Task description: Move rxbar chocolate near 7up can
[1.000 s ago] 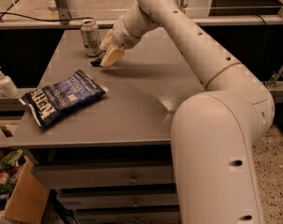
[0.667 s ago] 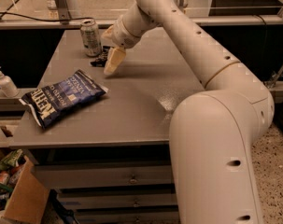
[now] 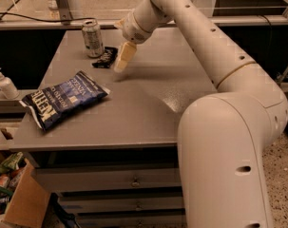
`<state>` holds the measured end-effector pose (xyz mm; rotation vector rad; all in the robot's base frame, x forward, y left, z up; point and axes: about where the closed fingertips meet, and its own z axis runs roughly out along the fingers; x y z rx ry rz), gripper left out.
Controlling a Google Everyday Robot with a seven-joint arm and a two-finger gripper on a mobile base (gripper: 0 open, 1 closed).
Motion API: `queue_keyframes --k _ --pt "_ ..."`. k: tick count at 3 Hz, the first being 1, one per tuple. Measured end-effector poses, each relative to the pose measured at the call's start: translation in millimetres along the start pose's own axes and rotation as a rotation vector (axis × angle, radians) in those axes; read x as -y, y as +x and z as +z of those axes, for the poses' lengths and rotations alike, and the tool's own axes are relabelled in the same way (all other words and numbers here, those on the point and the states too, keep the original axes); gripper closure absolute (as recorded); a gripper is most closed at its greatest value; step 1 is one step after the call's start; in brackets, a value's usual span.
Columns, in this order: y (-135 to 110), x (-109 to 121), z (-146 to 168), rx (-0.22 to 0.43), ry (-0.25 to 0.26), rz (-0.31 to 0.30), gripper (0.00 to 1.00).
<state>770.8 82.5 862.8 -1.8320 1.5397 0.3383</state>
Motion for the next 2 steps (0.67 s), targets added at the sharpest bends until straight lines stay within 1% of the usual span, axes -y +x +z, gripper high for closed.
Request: queue_keyframes --k 1,2 --pt "28.2 10.7 -35.9 -0.010 0.055 0.075 0.00" --pt "63.2 16.3 -82.6 -0.015 0.123 0.162 0.00"
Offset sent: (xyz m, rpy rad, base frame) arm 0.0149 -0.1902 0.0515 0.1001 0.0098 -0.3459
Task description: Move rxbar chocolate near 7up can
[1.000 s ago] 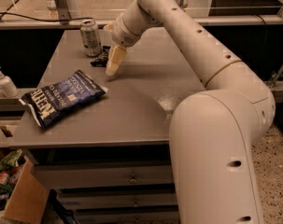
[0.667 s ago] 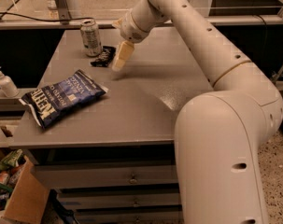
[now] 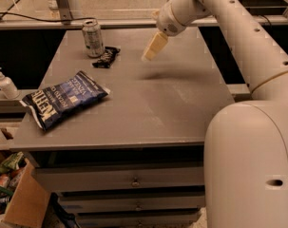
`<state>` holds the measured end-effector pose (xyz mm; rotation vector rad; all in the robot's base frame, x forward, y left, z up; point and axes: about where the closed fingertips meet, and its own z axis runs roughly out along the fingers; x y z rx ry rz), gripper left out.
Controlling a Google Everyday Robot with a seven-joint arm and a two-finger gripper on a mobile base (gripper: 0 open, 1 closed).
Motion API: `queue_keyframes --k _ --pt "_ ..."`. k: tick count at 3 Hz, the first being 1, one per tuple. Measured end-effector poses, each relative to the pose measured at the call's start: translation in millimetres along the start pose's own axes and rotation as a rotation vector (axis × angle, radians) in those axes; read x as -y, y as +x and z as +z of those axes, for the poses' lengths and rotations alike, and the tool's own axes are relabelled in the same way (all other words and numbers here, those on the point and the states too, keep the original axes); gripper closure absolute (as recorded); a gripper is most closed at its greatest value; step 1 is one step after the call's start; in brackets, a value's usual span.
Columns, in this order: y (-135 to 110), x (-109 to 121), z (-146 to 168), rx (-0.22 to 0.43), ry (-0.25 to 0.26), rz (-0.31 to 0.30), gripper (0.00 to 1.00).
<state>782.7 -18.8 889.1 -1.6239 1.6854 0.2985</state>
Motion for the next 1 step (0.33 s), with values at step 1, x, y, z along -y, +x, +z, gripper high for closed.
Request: queue_keyframes --k 1 --pt "5.3 1.2 -4.2 -0.002 0.006 0.008 0.00"
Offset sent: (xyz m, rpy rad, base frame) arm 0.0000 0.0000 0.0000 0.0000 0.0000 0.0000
